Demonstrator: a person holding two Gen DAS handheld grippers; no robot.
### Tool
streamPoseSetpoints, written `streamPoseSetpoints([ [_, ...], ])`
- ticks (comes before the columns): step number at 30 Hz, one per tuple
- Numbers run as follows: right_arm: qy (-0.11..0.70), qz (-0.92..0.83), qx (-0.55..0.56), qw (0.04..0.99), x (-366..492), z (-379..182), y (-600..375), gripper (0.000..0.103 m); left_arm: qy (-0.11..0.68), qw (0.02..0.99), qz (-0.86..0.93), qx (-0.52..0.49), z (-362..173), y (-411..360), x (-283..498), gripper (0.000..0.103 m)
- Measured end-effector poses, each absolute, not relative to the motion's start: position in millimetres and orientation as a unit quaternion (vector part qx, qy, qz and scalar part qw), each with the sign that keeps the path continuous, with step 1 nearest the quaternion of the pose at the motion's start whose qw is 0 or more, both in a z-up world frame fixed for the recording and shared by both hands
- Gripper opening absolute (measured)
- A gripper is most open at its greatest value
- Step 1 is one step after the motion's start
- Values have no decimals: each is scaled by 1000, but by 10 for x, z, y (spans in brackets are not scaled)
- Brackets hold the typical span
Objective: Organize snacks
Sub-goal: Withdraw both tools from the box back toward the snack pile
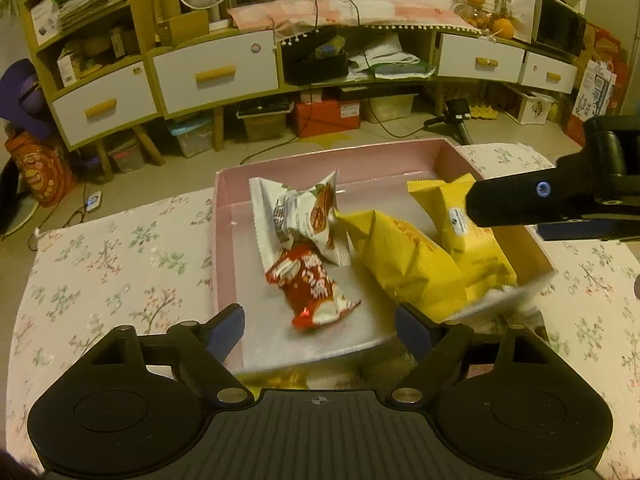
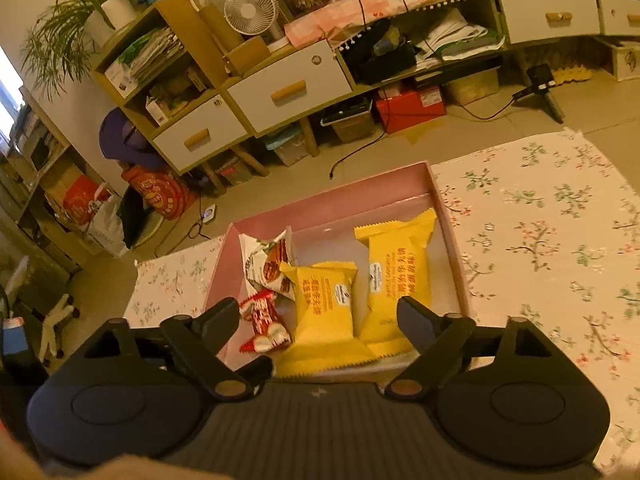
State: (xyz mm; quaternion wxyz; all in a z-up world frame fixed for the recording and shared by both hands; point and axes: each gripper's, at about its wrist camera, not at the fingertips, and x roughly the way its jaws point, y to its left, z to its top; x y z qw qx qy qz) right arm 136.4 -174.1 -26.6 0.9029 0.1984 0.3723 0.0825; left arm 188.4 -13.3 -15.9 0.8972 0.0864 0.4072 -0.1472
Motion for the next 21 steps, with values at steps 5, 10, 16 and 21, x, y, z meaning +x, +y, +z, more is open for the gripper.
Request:
streamPoseSetpoints([
  [5, 372, 74, 168, 910, 1192, -196, -1731, 91, 404, 900, -144, 78, -64, -56, 1677, 90],
  [10, 367, 72, 152, 915, 1022, -123, -1718, 96, 405, 899, -145, 76, 3, -7, 1442, 94],
  [16, 364, 74, 133, 919, 827, -107, -1665, 100, 422, 891, -145, 81, 17, 12, 1150, 96],
  [21, 360, 72, 105, 924, 682, -104, -1611, 102, 427, 890, -135, 80, 30, 44, 932, 97],
])
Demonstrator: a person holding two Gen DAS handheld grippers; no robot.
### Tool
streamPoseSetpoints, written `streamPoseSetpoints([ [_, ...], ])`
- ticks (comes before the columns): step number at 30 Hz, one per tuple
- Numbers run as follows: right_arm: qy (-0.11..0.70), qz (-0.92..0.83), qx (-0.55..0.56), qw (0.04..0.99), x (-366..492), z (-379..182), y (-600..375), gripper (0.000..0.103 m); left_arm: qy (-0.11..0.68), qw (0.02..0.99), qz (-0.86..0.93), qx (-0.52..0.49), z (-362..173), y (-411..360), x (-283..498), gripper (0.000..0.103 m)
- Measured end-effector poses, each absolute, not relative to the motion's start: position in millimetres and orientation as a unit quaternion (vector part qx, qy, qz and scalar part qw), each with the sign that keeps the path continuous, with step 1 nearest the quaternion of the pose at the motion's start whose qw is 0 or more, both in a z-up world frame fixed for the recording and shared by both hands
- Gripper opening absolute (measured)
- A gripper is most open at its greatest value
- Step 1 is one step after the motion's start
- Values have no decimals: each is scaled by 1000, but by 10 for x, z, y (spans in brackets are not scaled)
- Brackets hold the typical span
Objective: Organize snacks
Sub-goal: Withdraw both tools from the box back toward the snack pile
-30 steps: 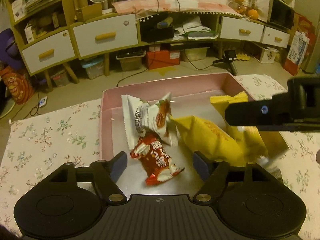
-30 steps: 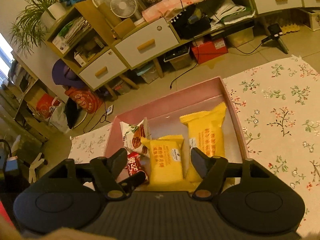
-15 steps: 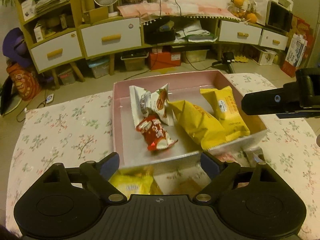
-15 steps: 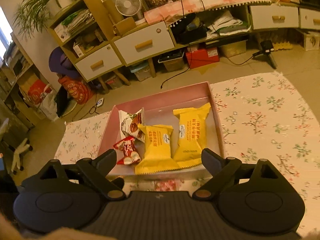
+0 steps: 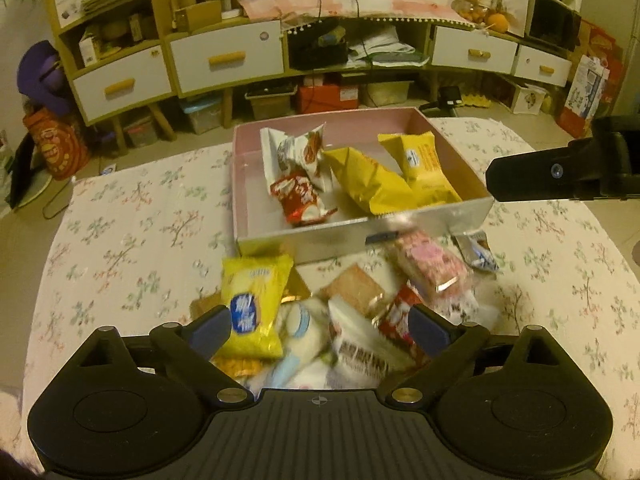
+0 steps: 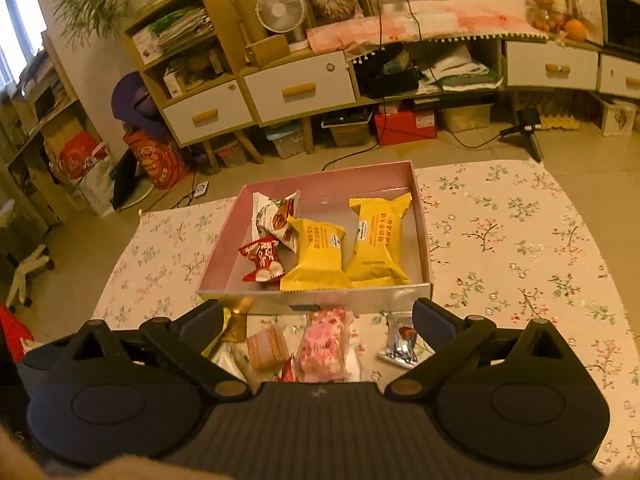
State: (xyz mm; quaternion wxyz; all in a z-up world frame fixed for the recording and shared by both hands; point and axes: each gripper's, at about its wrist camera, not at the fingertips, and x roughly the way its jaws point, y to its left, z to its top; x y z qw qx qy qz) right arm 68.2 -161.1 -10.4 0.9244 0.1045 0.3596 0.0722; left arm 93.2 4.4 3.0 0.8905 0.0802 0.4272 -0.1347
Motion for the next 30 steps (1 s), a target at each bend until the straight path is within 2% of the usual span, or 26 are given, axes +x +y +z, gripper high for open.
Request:
streamPoseSetpoints([
  [6, 355, 75, 92, 927, 518, -138, -1593, 103, 442, 886, -120, 76, 29, 123, 724, 98],
  [14, 373, 66, 85, 922, 360, -370, -1641, 103, 417, 901, -115, 42, -104, 311, 442, 100],
  [21, 389, 59, 35, 919, 308, -548, -1663, 103, 412, 900, -120, 78, -207, 427, 431, 100],
  [30, 407, 38, 38, 912, 352, -655, -1687, 103, 415, 900, -105, 82, -391, 619, 525, 100],
])
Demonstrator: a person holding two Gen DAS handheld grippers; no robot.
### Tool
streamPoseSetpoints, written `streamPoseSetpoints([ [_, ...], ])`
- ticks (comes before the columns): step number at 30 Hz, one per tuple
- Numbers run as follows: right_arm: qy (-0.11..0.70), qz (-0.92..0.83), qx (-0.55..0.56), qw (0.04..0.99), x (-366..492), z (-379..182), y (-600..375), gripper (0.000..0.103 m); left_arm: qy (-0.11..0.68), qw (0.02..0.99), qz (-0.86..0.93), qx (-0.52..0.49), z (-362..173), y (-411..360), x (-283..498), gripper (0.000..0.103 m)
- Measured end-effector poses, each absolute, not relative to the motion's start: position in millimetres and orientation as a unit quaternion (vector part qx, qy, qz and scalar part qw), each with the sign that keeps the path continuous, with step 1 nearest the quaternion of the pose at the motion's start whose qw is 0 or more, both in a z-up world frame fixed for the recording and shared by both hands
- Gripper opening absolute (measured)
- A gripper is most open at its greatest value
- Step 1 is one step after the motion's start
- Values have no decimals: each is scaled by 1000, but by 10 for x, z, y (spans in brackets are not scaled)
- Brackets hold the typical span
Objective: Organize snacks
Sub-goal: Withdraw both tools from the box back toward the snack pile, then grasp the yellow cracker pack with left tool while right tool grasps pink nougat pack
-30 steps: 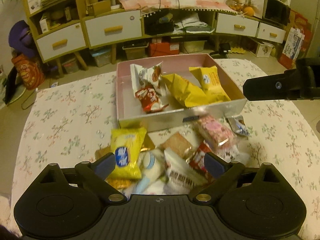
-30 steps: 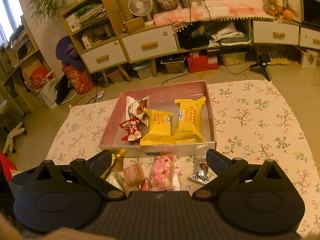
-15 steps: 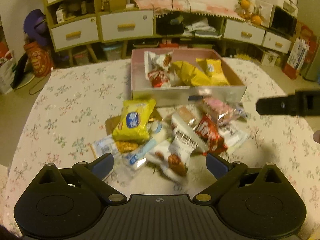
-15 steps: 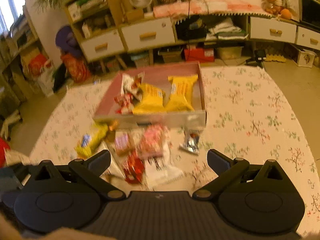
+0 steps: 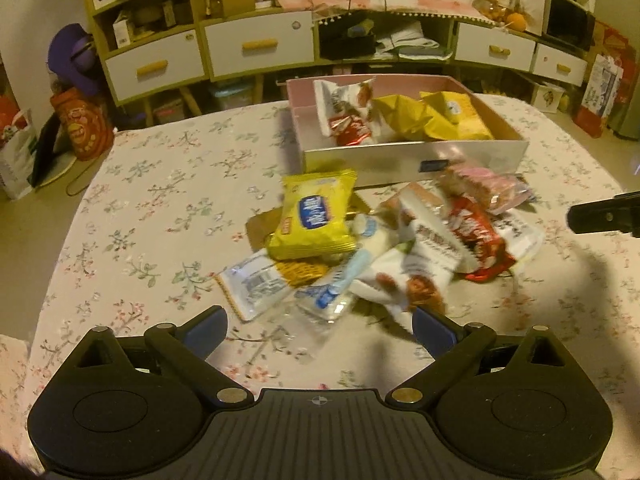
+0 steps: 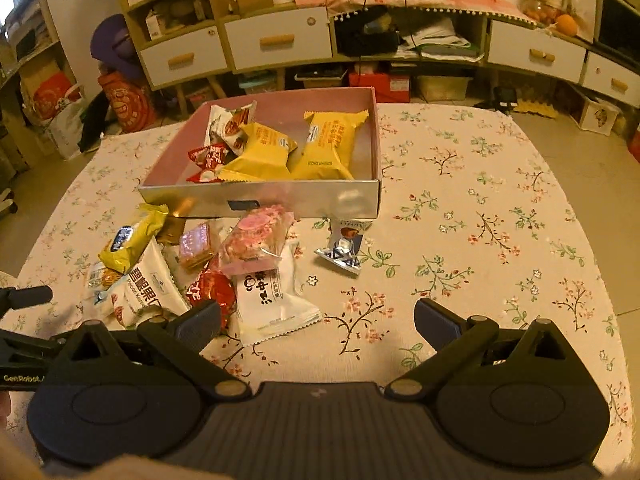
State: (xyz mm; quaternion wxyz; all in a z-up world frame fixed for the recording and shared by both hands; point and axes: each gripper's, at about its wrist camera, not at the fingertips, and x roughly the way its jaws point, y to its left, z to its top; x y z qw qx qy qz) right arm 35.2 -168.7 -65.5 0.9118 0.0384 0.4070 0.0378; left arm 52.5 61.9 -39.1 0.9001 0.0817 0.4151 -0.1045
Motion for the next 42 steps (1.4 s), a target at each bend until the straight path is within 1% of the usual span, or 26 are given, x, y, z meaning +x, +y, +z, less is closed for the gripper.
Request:
streamPoseSetpoints([
  [9, 412, 48, -4, 910, 475, -677, -1472, 103, 405, 905, -98, 87, -439, 735, 678, 100],
  [14, 416, 34, 24, 908, 676, -702, -1506, 101, 396, 909, -103, 82, -389, 731, 830, 98],
  [18, 408, 36, 49, 911, 829, -714, -1504, 99, 395, 912, -99, 47, -363, 739, 1016, 97],
  [20, 405, 36, 50, 912, 878, -746, -1491, 94, 391, 914, -101, 31, -366, 734, 1088, 94],
  [22, 404, 40, 49, 912, 921, -780, -1481, 92, 389, 915, -99, 28, -379, 707, 1149, 91],
  [25, 403, 46, 47, 913, 967, -807, -1449, 83, 392, 914, -97, 25, -416, 664, 1220, 85],
  [27, 401, 50, 48, 913, 989, -807, -1420, 80, 393, 914, -97, 21, -440, 636, 1261, 80],
  [29, 402, 51, 45, 913, 1010, -815, -1392, 75, 396, 913, -94, 18, -470, 629, 1303, 75],
  [33, 404, 51, 39, 912, 1024, -843, -1358, 68, 410, 908, -85, 2, -557, 622, 1382, 65],
  [35, 404, 51, 38, 912, 1023, -847, -1360, 63, 416, 906, -78, -4, -590, 621, 1414, 58],
  [36, 405, 52, 38, 912, 1025, -846, -1363, 61, 418, 906, -73, -6, -603, 621, 1427, 57],
  [37, 405, 52, 38, 912, 1027, -843, -1368, 56, 417, 906, -69, -7, -609, 623, 1430, 54],
  [38, 408, 52, 36, 911, 1032, -846, -1371, 48, 416, 907, -64, -7, -611, 624, 1433, 51],
  [39, 411, 52, 34, 910, 1035, -855, -1370, 44, 416, 907, -62, -8, -610, 628, 1433, 51],
  [40, 414, 51, 31, 908, 1039, -868, -1365, 38, 416, 907, -60, -12, -607, 634, 1431, 50],
  [41, 417, 50, 28, 907, 1039, -873, -1362, 35, 416, 908, -59, -14, -602, 642, 1428, 48],
  [42, 419, 48, 22, 906, 1039, -875, -1355, 33, 415, 908, -57, -15, -595, 644, 1424, 47],
])
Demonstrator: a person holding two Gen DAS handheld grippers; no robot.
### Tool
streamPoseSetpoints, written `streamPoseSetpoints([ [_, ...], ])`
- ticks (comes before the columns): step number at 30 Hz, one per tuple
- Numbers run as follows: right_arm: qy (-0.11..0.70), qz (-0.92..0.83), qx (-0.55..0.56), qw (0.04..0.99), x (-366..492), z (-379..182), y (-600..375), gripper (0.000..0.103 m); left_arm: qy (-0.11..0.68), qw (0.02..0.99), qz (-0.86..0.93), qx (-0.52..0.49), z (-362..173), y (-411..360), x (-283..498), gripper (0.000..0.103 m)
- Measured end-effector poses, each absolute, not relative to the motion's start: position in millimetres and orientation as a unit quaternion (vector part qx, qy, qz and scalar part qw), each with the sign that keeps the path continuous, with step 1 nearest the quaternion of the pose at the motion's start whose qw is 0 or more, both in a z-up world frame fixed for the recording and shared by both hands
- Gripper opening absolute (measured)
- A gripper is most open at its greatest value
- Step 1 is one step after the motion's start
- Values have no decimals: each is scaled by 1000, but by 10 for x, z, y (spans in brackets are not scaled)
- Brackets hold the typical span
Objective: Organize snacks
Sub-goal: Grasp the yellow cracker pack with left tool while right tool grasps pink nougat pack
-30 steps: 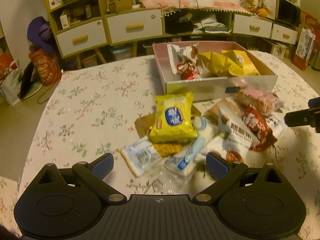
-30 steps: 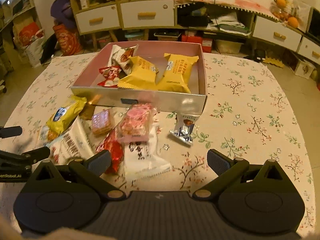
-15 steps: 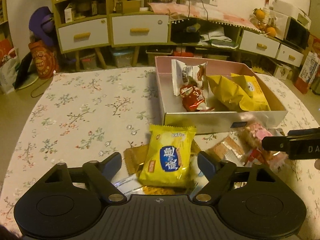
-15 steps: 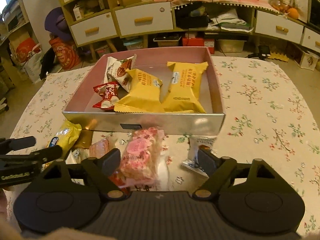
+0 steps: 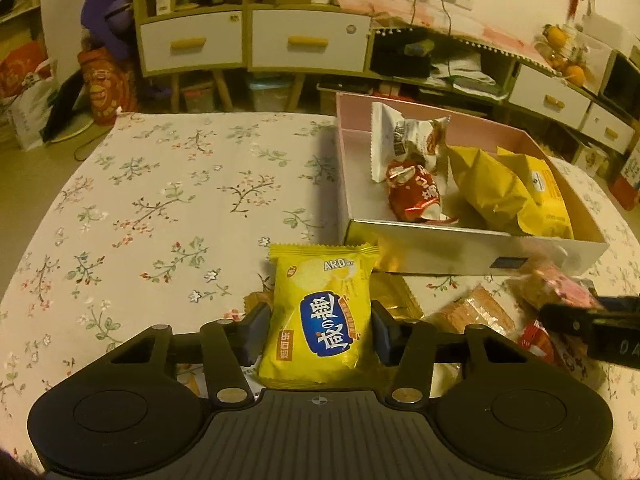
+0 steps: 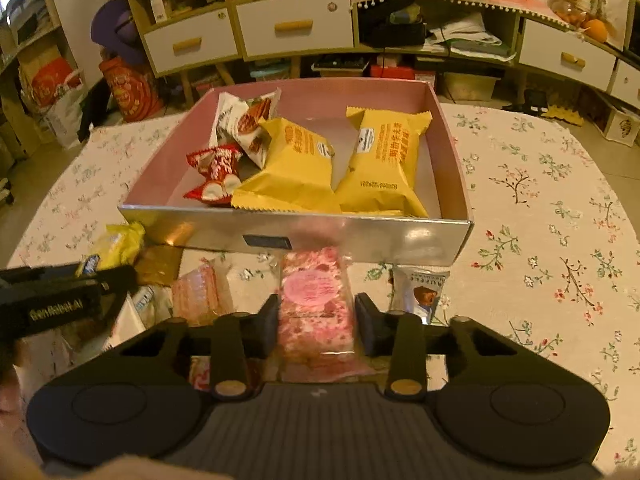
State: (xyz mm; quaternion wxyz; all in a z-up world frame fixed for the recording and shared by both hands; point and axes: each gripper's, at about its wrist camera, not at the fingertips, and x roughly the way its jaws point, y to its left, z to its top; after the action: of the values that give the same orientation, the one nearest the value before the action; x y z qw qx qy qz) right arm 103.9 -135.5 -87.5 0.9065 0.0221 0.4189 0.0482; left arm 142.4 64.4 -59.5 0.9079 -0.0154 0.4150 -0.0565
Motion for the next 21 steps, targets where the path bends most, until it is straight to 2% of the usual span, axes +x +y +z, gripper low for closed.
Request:
streamPoseSetpoints([
  [5, 414, 45, 28, 909, 1028, -796, -1397, 31, 421, 905, -55, -17, -556, 630, 1418, 47],
  [21, 410, 40, 33, 911, 983, -629, -1506, 30, 427, 902, -64, -22, -340, 567, 1385, 46],
])
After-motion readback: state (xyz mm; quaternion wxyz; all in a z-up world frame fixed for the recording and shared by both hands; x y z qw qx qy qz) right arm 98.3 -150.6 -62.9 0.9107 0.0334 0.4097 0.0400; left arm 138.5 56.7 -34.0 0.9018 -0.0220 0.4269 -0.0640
